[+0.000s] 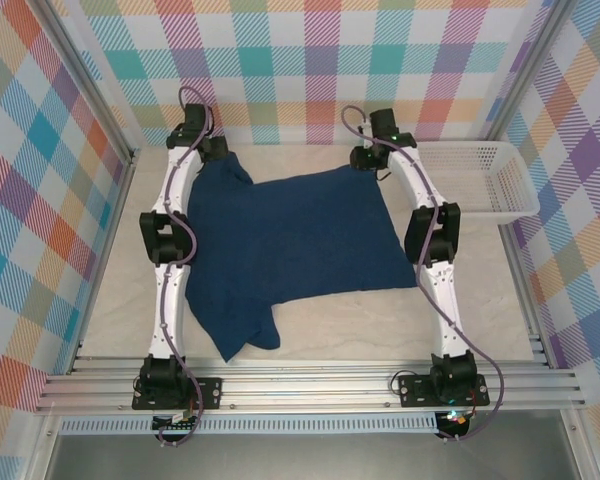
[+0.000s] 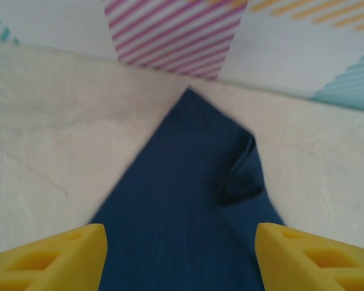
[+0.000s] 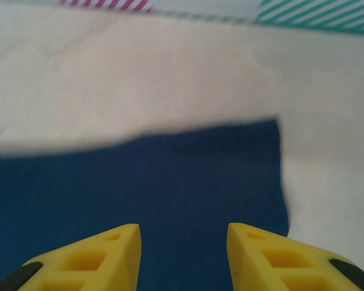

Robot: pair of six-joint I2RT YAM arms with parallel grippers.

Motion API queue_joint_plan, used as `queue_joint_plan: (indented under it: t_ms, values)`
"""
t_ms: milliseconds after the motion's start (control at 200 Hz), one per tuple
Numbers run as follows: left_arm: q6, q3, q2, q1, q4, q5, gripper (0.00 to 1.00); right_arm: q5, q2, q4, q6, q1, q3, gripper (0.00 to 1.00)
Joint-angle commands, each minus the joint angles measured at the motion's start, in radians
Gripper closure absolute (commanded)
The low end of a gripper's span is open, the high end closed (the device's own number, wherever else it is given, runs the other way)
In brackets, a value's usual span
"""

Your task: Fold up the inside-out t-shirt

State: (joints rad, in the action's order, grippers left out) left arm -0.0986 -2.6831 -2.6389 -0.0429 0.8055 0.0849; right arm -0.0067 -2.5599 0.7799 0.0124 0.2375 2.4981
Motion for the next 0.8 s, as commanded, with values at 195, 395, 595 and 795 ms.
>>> queue_joint_plan:
  t_ms: [195, 395, 595, 795]
  values:
    - [-0.242, 0.871, 0.799, -0.035, -0.220, -0.147, 0.33, -0.121, 0.782, -0.165, 0.063, 0.097, -0.991, 0.47]
    - [-0.349, 1.528, 1.173, -0.067, -0.390, -0.186, 0.31, -0.215, 0.843, -0.217, 0.181, 0.097, -1.239, 0.45]
    - [-0.375, 1.773, 1.172, -0.069, -0.517, -0.219, 0.31, -0.208, 0.713, -0.284, 0.226, 0.096, -1.220, 0.46]
    - [-0.378, 1.679, 0.970, -0.093, -0.613, -0.176, 0.31, -0.089, 0.619, -0.226, 0.259, 0.087, -1.189, 0.46]
